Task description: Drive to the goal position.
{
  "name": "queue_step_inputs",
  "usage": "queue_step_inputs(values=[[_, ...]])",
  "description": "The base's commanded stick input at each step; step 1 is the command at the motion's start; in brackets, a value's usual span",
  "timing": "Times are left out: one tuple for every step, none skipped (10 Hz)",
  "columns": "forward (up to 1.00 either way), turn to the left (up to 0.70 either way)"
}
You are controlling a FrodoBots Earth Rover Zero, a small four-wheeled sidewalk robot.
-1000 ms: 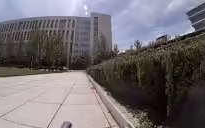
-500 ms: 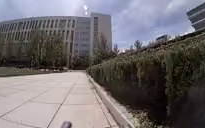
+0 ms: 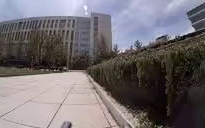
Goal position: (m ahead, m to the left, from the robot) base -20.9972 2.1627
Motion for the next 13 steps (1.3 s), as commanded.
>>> queue_step_inputs(values=[[0.10, 0.00], [0.10, 0.00], [0.10, 0.00], [0.10, 0.00], [0.10, 0.00], [0.10, 0.00], [0.10, 0.00], [0.10, 0.00], [0.10, 0.00], [0.10, 0.00], [0.10, 0.00], [0.10, 0.00], [0.10, 0.00]])
